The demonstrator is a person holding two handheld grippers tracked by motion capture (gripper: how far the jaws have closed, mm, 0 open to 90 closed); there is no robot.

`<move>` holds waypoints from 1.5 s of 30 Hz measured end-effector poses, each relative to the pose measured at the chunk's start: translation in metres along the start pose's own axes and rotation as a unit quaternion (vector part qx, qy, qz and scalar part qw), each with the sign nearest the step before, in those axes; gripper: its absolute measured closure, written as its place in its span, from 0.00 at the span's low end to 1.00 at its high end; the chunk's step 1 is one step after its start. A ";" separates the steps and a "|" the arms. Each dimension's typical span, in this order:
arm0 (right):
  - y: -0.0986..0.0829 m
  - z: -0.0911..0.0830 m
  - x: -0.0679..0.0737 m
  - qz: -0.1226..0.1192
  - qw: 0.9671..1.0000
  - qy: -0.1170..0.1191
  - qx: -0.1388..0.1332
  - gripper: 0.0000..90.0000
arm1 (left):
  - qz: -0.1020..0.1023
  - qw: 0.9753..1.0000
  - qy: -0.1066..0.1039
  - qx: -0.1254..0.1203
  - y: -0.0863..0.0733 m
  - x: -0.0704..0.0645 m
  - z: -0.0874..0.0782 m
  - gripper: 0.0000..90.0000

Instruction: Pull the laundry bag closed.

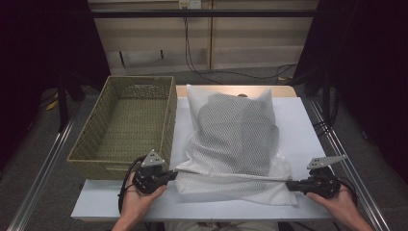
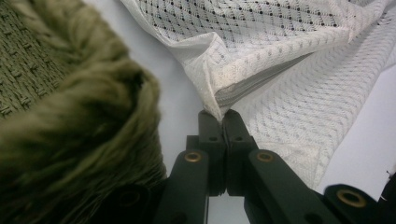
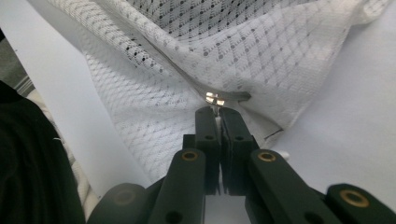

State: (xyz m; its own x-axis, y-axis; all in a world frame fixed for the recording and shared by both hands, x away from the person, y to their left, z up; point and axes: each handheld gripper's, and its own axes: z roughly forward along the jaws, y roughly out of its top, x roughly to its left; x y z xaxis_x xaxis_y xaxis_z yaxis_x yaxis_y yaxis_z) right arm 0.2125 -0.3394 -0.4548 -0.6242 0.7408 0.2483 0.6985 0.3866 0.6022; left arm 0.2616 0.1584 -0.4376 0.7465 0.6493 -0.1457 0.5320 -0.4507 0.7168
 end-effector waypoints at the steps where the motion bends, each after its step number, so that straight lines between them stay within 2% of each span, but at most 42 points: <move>1: 0.000 0.000 -0.001 -0.002 1.000 0.001 0.000 0.97 | 0.001 1.000 -0.002 -0.004 0.000 -0.001 -0.001 0.99; 2: 0.000 -0.001 -0.002 0.004 1.000 -0.004 -0.001 0.97 | 0.000 1.000 -0.004 -0.003 0.000 -0.001 -0.001 0.99; 3: 0.000 -0.002 -0.002 0.010 1.000 -0.005 -0.005 0.97 | -0.003 1.000 0.002 -0.010 -0.001 -0.002 -0.002 0.99; 4: 0.000 -0.003 -0.004 0.010 1.000 -0.001 -0.005 0.97 | 0.008 1.000 0.005 -0.009 -0.001 -0.005 -0.003 0.99; 5: -0.001 -0.004 -0.005 0.016 1.000 -0.004 -0.009 0.97 | 0.008 1.000 -0.001 -0.008 -0.001 -0.005 -0.002 0.99; 6: -0.001 -0.006 -0.006 0.017 1.000 -0.004 -0.009 0.97 | 0.001 1.000 0.004 -0.010 -0.001 -0.004 -0.002 0.99; 7: -0.002 -0.006 -0.007 0.017 1.000 -0.001 -0.010 0.97 | -0.001 1.000 -0.002 -0.007 -0.001 -0.004 -0.001 0.99; 9: -0.002 -0.004 -0.005 0.014 1.000 -0.011 -0.002 0.97 | -0.003 1.000 0.005 -0.017 -0.002 -0.004 -0.003 0.99; 11: -0.002 -0.004 -0.006 0.015 1.000 -0.012 -0.006 0.97 | -0.008 1.000 -0.001 -0.015 -0.002 -0.003 -0.003 0.99; 13: -0.003 -0.004 -0.007 0.018 1.000 -0.009 -0.004 0.97 | -0.003 1.000 0.002 -0.008 -0.002 -0.003 -0.002 0.99; 14: -0.003 -0.005 -0.006 0.019 1.000 -0.013 -0.003 0.97 | -0.004 1.000 0.009 -0.016 -0.003 -0.003 -0.003 0.99; 15: -0.003 -0.005 -0.007 0.018 1.000 -0.011 0.000 0.97 | 0.000 1.000 0.013 -0.010 -0.003 -0.003 -0.003 0.99; 16: -0.003 -0.005 -0.007 0.020 1.000 -0.013 -0.003 0.97 | -0.006 1.000 0.006 -0.008 -0.004 -0.002 -0.002 0.99; 17: -0.003 -0.005 -0.008 0.020 1.000 -0.014 -0.003 0.97 | -0.016 1.000 0.009 -0.012 -0.006 -0.002 -0.002 0.99; 19: -0.006 -0.007 -0.010 0.024 1.000 -0.018 -0.001 0.97 | -0.011 1.000 0.000 -0.005 -0.006 -0.002 -0.001 0.99; 21: -0.009 -0.008 -0.012 0.027 1.000 -0.014 -0.001 0.97 | -0.007 1.000 0.004 -0.002 -0.007 -0.004 -0.001 0.99; 24: -0.008 -0.009 -0.011 0.028 0.999 -0.019 -0.005 0.97 | -0.011 1.000 -0.004 -0.006 -0.009 -0.004 -0.002 0.99; 27: -0.007 -0.012 -0.010 0.031 0.999 -0.026 -0.016 0.97 | -0.002 1.000 -0.006 -0.007 -0.010 -0.007 -0.001 0.99; 32: -0.007 -0.015 -0.011 0.040 0.998 -0.032 -0.029 0.97 | 0.009 1.000 -0.024 0.001 -0.013 -0.006 0.003 0.98; 35: -0.008 -0.011 -0.011 0.039 0.998 -0.035 -0.028 0.97 | 0.007 0.999 -0.033 0.005 -0.016 -0.007 0.007 0.98; 38: -0.009 -0.005 -0.009 0.027 0.999 -0.040 -0.013 0.97 | 0.024 0.998 -0.060 0.020 -0.017 -0.011 0.013 0.97; 40: -0.008 -0.002 -0.006 0.017 0.999 -0.049 -0.002 0.96 | 0.031 0.998 -0.059 0.018 -0.016 -0.016 0.015 0.96; 42: -0.008 -0.002 -0.006 0.014 0.999 -0.047 -0.010 0.96 | 0.035 0.997 -0.064 0.018 -0.016 -0.018 0.016 0.95; 45: -0.009 0.002 -0.007 0.015 0.999 -0.047 -0.007 0.96 | 0.038 0.997 -0.067 0.023 -0.016 -0.018 0.019 0.94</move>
State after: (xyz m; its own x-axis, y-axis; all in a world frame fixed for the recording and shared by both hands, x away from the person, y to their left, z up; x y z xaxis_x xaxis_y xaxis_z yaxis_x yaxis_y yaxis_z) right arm 0.2111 -0.3469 -0.4629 -0.5664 0.8007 0.1951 0.7116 0.3557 0.6059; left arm 0.2468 0.1422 -0.4596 0.8305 0.5260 -0.1834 0.4869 -0.5254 0.6977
